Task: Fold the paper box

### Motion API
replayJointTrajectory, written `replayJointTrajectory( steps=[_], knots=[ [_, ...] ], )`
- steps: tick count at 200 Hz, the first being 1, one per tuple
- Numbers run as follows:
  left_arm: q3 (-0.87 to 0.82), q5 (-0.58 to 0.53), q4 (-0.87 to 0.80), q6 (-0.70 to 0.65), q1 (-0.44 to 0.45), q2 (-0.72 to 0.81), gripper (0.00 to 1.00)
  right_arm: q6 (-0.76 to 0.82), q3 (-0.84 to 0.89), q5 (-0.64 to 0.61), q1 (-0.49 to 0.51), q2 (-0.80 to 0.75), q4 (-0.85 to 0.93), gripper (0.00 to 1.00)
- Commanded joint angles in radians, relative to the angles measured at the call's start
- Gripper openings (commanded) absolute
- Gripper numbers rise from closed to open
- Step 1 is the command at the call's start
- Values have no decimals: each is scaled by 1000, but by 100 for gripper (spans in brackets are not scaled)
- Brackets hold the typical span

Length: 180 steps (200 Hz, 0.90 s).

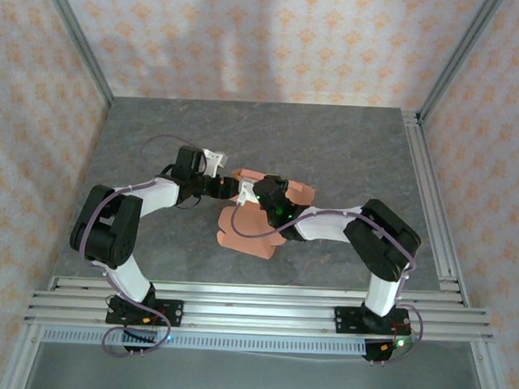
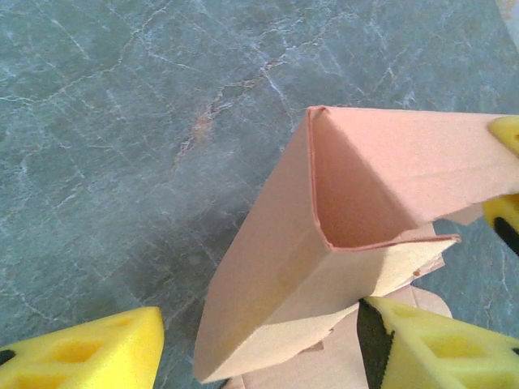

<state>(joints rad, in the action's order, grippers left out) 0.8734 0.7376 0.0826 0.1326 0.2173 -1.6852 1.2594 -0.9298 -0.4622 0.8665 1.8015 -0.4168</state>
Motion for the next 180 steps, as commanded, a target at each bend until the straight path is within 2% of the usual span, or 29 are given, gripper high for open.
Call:
replayJointTrajectory(
  steps=[1, 49, 70, 84, 111, 132, 158, 180],
  knots=[
    [2, 53, 64, -21, 7, -5, 66, -34, -18, 24, -7, -1, 52, 0],
    [-9, 91, 49, -34, 7, -3, 65, -35, -20, 4, -18, 1, 51, 0],
    [-34, 66, 56, -24, 8, 21, 67, -47, -25, 1, -21, -4, 63, 0],
    [-52, 37, 89, -6, 7, 45, 72, -116, -57, 35, -31, -27, 166, 0],
    [-73, -19, 159, 37, 7, 94, 76, -247, -119, 129, -60, -60, 377, 0],
    [-81, -64, 203, 70, 7, 125, 81, -335, -181, 137, -80, -38, 521, 0],
    [-85, -165, 197, 97, 7, 162, 91, -512, -292, 86, -98, 23, 696, 0],
    [-86, -234, 160, 87, 7, 190, 97, -692, -394, 139, -114, 65, 854, 0]
  ],
)
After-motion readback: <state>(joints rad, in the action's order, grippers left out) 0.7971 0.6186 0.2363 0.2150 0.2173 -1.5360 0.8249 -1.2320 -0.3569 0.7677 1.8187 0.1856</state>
